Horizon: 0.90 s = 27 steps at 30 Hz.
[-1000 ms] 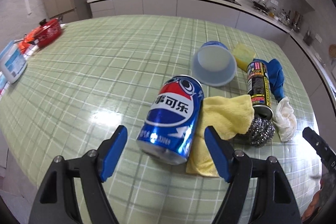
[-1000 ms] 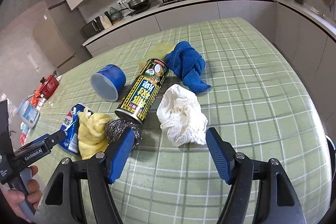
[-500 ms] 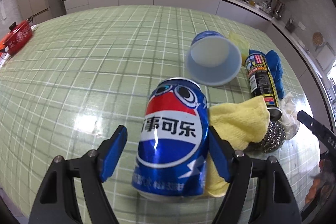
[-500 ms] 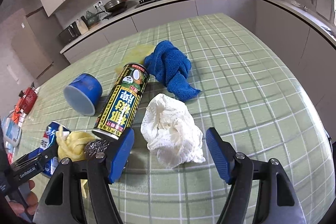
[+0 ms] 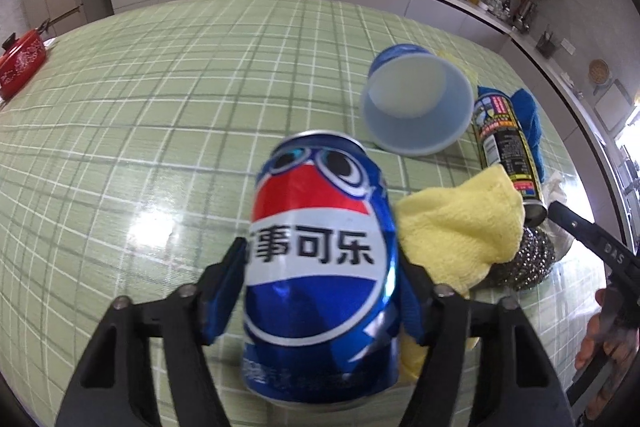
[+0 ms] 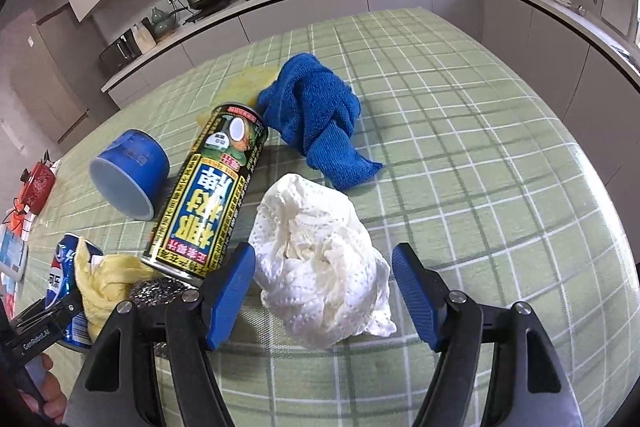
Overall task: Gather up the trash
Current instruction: 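Grasp the crumpled white paper towel with the right tool, then carry the Pepsi can and paper towel over the black bin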
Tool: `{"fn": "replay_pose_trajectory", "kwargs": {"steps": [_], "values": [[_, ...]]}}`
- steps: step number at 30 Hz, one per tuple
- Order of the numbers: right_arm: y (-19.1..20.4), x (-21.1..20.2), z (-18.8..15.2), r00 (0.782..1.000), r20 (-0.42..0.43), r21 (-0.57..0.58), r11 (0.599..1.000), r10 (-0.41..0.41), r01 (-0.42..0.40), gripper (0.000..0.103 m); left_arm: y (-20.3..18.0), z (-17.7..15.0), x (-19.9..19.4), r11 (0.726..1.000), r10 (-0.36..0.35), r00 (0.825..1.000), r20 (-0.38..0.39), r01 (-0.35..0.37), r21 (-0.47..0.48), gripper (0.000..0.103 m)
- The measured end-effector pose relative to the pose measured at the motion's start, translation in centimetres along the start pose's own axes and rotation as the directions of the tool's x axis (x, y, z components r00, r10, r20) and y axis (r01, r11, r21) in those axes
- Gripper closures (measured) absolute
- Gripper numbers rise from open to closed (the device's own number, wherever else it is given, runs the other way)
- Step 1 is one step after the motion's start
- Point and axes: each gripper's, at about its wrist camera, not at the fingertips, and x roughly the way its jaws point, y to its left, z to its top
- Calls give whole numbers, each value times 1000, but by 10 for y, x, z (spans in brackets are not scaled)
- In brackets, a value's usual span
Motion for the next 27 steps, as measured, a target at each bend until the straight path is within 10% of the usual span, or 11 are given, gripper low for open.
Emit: {"fn": "replay_pose_trajectory", "kwargs": {"steps": [7, 9, 11, 27], "values": [[3, 12, -1, 1000, -14, -20, 1000, 20, -21, 34, -1, -2, -3, 1000, -9, 1000, 13, 9, -3, 42], [6, 13, -2, 1000, -6, -46, 999, 29, -30, 64, -1, -4, -4, 1000, -10, 1000, 22, 10, -8, 42], [7, 13, -4, 999, -8, -58, 998, 36, -36, 72, 0, -7, -7, 1000, -12, 999, 33, 12, -11, 42], [-8, -37, -4, 993, 73, -29, 996, 88, -86, 75, -19, -10, -60, 1000, -16, 987, 161, 20, -24, 43]]}}
